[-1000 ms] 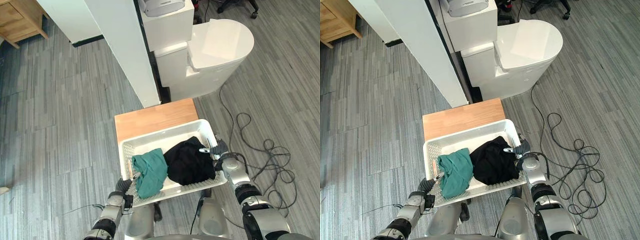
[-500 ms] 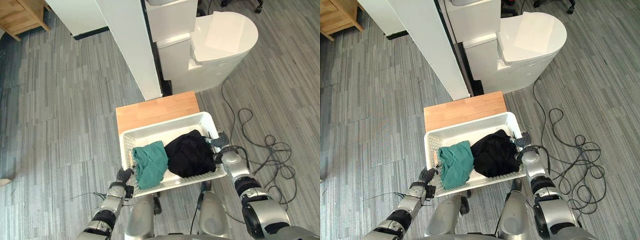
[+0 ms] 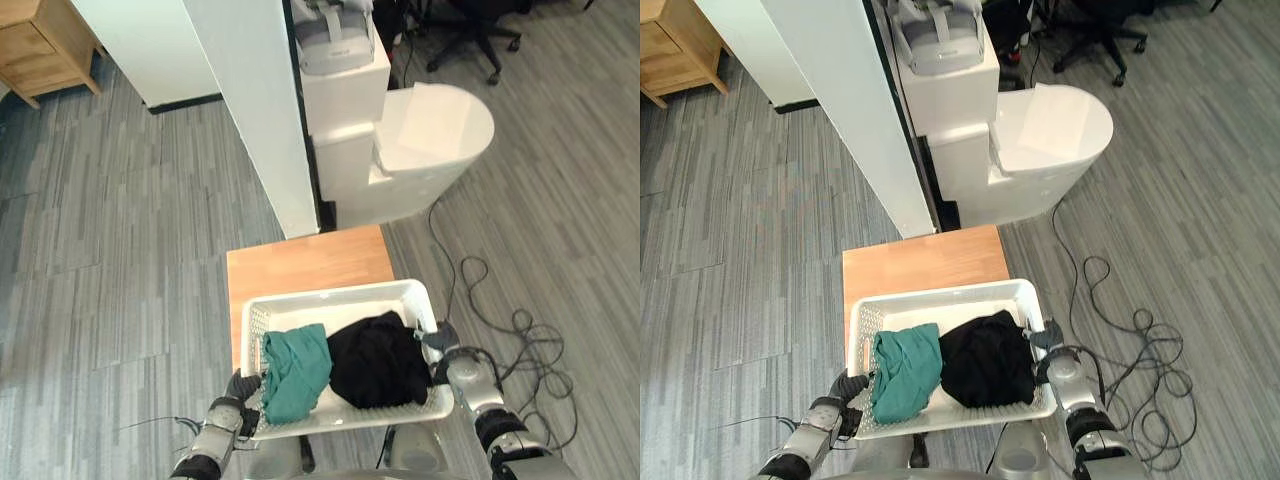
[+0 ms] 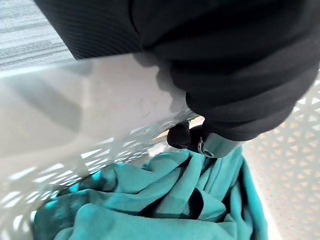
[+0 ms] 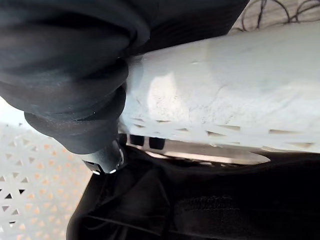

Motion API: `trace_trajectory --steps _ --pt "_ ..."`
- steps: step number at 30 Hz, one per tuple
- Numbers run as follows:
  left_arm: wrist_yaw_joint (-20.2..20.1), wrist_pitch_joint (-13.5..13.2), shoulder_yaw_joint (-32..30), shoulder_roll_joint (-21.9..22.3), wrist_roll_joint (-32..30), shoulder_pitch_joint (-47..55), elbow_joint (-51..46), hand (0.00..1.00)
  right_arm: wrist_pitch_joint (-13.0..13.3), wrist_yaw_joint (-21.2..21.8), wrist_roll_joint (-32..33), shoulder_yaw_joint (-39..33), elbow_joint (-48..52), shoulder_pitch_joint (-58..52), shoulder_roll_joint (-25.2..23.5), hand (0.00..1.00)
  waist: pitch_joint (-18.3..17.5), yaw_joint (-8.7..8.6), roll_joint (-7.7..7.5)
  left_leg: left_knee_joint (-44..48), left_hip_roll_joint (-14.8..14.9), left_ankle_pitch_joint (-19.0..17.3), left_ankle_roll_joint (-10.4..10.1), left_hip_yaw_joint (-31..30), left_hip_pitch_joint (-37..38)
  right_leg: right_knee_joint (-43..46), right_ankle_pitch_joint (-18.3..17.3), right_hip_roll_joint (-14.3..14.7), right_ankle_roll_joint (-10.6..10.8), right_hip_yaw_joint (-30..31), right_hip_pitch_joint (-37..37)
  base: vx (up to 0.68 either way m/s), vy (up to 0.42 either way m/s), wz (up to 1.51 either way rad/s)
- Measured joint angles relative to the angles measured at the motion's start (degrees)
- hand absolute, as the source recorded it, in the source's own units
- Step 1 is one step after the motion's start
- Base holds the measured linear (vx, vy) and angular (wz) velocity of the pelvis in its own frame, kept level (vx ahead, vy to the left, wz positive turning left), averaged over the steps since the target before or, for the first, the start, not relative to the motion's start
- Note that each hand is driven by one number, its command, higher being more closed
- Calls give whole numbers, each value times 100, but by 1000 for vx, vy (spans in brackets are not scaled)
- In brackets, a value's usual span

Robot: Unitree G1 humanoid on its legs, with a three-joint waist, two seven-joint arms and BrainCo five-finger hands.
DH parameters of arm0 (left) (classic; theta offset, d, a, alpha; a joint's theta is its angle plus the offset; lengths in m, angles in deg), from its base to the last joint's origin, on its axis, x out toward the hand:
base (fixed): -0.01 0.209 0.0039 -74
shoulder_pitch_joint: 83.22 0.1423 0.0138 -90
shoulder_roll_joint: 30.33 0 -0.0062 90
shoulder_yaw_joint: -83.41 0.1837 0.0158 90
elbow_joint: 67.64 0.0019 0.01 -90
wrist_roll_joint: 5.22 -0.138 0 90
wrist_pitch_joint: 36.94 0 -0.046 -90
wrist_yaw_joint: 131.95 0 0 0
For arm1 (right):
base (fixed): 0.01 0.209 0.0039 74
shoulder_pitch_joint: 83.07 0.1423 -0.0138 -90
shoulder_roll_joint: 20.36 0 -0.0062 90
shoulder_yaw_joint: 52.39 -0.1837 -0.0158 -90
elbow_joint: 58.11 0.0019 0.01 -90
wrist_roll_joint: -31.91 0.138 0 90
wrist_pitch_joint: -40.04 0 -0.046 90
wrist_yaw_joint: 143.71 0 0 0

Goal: Pick up the laundry basket with both hands and put the clothes into the washing machine.

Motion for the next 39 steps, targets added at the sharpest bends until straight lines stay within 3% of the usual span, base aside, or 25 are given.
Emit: trace_trajectory --steps 5,11,14,16,19,20,21,22,23,24,25,26,27,30,32,35,36,37,39 --pt "-163 -47 -172 -45 117 658 -1603 100 1 127 237 -410 1322 -566 -57 100 -391 -6 -14 0 126 8 -12 86 181 -30 56 107 -80 32 169 71 -26 -5" --pt "-163 -177 -276 78 436 745 -2183 100 221 170 290 -740 2221 -794 -149 100 -745 -32 -47 49 339 47 -106 83 352 -247 144 298 -154 17 478 7 -34 -1" --pt "-164 -192 -282 239 542 860 -2374 100 265 210 363 -911 2568 -949 -184 100 -751 -15 -68 951 524 -272 -241 58 -1 -314 156 389 -191 62 560 -114 -71 -6" --pt "-173 -185 -283 389 560 997 -2485 100 265 218 449 -981 2768 -1121 -174 100 -729 -14 -24 1919 700 -579 -103 20 -375 -317 59 512 -319 132 649 -158 -96 -9" --pt "-234 -177 -204 492 573 1115 -2488 100 263 211 457 -1114 2851 -1302 -176 100 -730 -53 42 2228 765 -579 -98 -261 -420 -172 -76 587 -483 136 665 -186 -44 1" --pt "-282 -159 -203 580 595 1133 -2489 100 262 208 454 -1162 2990 -1382 -208 100 -665 -59 33 2754 725 -910 -140 -584 -503 -87 -94 561 -515 199 634 -186 53 -56" --pt "-279 -145 -210 662 618 1203 -2514 100 249 196 447 -1179 3060 -1400 -186 100 -680 15 159 3631 535 -1463 -195 -1080 -556 54 -84 636 -528 457 547 -170 85 -80" --pt "-268 -144 -212 688 644 1259 -2562 100 241 195 443 -1158 3152 -1428 -171 100 -707 24 251 3891 436 -1684 -215 -1312 -560 124 -84 703 -529 602 483 -140 127 -106" --pt "-251 -143 -229 683 659 1369 -2757 100 241 179 450 -1100 3403 -1539 -183 100 -747 11 366 3979 392 -1954 -250 -1683 -531 283 -87 817 -525 839 305 -125 170 -117" --pt "-220 -144 -268 690 703 1457 -2990 100 241 165 449 -1064 3639 -1575 -226 100 -771 27 382 3722 315 -2091 -368 -1938 -396 464 -85 887 -523 1158 36 -160 164 -117" --pt "-192 -144 -273 666 749 1460 -3066 100 241 164 450 -1055 3765 -1592 -252 100 -801 23 408 3540 291 -2158 -317 -1959 -336 528 -77 892 -521 1303 -101 -137 111 -117" --pt "-150 -147 -299 668 758 1450 -3260 100 243 152 470 -1050 4057 -1669 -316 100 -820 -1 400 3109 266 -2375 -176 -1891 -198 644 8 891 -442 1487 -373 -175 141 -92" --pt "-147 -148 -325 673 758 1365 -3359 100 248 130 517 -1116 4275 -1763 -388 100 -766 -12 272 2874 154 -2438 -103 -1730 -152 802 100 804 -353 1722 -624 -142 150 -88" --pt "-152 -130 -225 670 752 1385 -3383 100 246 131 564 -1235 4623 -2175 -563 100 -792 -21 -3 2649 0 -2339 45 -1169 25 734 357 683 -208 2219 -738 -130 126 -83" --pt "-164 -118 -186 649 734 1382 -3435 100 246 130 623 -1351 4865 -2495 -723 100 -873 -19 -114 2518 12 -2322 90 -849 89 447 565 664 -265 2440 -753 -130 109 -79" --pt "-182 -115 -172 609 526 1381 -3590 100 253 129 688 -1454 5192 -2810 -962 100 -900 2 -303 2556 68 -2329 136 -220 132 -23 797 663 -693 2433 -907 -103 106 -112" --pt "-177 -104 -197 620 516 1376 -3606 100 253 128 688 -1459 5226 -2806 -970 100 -893 -6 -278 2579 196 -2289 178 79 114 -120 526 632 -1322 2018 -992 -100 26 -141" --pt "-188 -101 -210 642 495 1376 -3623 100 245 124 688 -1492 5227 -2809 -967 100 -907 -6 -194 2418 435 -2208 277 442 212 -91 266 577 -1537 1383 -1067 -93 -9 -139" --pt "-187 -96 -276 649 479 1384 -3640 100 249 124 686 -1529 5226 -2800 -1076 100 -905 21 -271 2308 573 -2168 227 1100 545 864 402 288 -1359 344 -1260 0 -26 -163"
